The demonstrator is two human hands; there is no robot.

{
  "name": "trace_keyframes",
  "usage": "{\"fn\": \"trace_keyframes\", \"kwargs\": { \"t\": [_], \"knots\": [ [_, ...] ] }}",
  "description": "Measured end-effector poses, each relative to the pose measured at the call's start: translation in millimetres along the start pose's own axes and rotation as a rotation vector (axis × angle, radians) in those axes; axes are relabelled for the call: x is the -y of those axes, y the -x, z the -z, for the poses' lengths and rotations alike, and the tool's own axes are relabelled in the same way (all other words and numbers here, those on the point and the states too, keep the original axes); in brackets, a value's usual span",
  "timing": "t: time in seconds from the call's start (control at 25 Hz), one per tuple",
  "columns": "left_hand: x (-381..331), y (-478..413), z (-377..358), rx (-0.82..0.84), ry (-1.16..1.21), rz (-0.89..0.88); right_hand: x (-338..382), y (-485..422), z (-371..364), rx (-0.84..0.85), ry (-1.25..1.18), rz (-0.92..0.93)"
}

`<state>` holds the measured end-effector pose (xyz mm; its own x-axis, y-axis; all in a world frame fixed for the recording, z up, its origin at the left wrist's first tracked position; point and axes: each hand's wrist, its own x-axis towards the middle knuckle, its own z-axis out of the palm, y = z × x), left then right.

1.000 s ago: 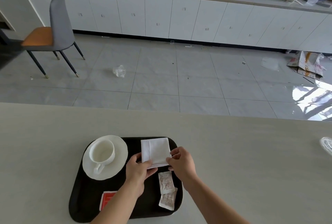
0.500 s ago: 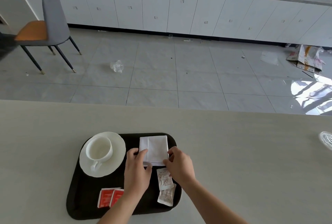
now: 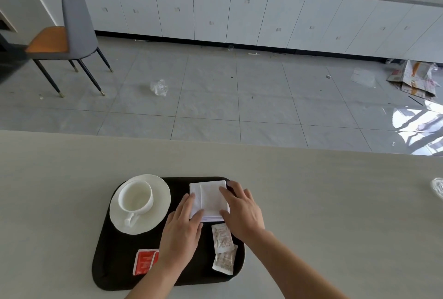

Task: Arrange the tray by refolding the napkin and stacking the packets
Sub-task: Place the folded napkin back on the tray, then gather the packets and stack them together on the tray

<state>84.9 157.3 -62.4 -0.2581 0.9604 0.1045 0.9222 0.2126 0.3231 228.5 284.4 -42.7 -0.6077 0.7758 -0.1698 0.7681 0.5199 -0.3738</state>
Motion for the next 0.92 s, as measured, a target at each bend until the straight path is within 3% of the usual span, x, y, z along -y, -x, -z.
{"fn": "trace_keyframes", "kwargs": {
  "t": [0.28,0.6,0.84,0.92],
  "knots": [
    [-2,-2,-10,0.203,-0.174,0.044,-1,-12,2,0.107,0.076,-0.003],
    [-4,-2,-4,0.316,-0.220,0.007,-1,-2,0,0.043,0.252,0.091],
    [10,45,33,0.062,0.043,0.122,-1,51,8,-0.231,0.014,0.065],
    [33,78,40,-0.024,0.055,0.208,0,74,0,-0.249,-0.014,0.027]
  ]
}}
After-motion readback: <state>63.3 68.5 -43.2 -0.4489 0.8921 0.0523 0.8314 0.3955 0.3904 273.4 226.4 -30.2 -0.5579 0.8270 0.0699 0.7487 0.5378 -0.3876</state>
